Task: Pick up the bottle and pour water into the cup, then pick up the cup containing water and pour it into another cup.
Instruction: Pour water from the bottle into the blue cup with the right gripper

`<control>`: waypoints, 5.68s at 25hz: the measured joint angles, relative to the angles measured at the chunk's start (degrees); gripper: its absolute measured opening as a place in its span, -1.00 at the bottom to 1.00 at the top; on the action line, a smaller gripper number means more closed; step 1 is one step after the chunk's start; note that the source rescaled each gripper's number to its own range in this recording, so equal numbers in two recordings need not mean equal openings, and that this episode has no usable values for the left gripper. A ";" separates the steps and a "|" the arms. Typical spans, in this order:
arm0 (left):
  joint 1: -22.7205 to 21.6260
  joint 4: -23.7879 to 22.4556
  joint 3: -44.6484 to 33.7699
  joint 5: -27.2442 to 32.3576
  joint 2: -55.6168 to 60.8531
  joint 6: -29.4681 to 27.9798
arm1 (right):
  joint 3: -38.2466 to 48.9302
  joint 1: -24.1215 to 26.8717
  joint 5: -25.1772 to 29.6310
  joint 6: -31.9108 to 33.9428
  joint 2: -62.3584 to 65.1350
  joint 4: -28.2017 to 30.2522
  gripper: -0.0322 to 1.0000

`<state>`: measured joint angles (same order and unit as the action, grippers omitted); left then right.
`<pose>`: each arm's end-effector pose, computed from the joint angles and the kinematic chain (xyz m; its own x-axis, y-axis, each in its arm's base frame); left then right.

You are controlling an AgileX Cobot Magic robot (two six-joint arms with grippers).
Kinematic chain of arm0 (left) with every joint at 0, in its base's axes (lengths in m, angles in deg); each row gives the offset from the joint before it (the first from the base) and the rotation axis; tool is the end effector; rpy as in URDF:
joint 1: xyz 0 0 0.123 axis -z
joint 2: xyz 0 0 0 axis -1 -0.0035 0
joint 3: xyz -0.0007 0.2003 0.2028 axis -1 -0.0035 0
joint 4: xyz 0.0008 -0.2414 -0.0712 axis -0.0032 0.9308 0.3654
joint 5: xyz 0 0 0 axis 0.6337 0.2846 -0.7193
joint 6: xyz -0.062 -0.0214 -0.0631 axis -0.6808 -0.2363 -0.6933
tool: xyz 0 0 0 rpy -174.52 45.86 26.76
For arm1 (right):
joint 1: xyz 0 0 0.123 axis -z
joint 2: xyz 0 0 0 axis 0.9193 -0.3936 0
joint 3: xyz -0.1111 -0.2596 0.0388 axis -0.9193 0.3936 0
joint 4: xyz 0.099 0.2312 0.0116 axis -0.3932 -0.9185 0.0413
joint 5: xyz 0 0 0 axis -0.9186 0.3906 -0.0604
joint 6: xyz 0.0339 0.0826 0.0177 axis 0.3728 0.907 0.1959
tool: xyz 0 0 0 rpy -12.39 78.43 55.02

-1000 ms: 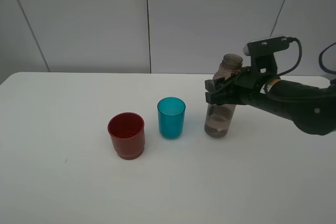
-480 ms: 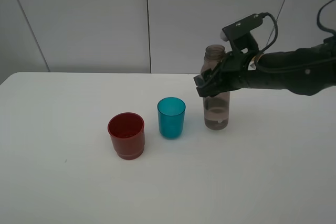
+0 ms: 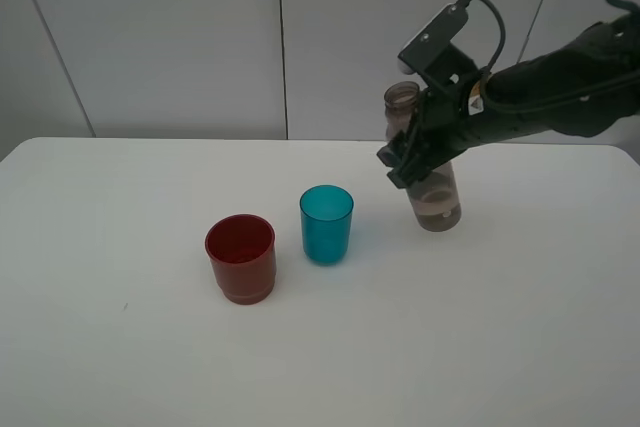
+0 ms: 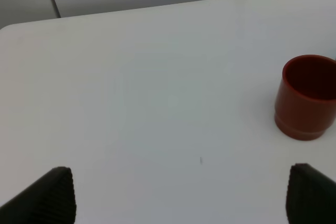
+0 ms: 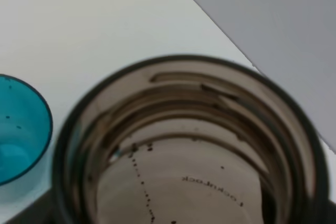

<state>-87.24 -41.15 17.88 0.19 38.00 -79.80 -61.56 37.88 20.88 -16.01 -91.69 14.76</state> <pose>-0.0090 -0.0129 0.2780 -0.4453 0.0881 -0.8910 0.2041 0.9789 -0.0052 0.2999 0.1617 0.2301 -0.2152 -0.7423 -0.6345 -0.6857 0.5775 -0.4430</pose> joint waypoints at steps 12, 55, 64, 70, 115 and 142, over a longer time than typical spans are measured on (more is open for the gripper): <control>0.00 0.00 0.00 0.00 0.00 0.00 | -0.11 -5.55 2.85 0.17 0.00 10.92 -0.93; 0.00 0.00 0.00 0.00 0.00 0.00 | -10.02 -15.49 29.80 23.70 -16.44 62.02 -0.93; 0.00 0.00 0.00 0.00 0.00 0.00 | -10.12 -18.28 33.75 24.05 -19.19 66.03 -0.93; 0.00 0.00 0.00 0.00 0.00 0.00 | -10.15 -18.53 36.03 24.05 -20.28 68.07 -0.93; 0.00 0.00 0.00 0.00 0.00 0.00 | -10.15 -20.94 44.58 24.00 -20.34 79.13 -0.93; 0.00 0.00 0.00 0.00 0.00 0.00 | -10.15 -20.94 45.91 20.28 -20.34 80.17 -0.93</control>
<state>-87.24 -41.15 17.88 0.19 38.00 -79.80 -71.71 16.94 66.79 4.28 -112.03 94.93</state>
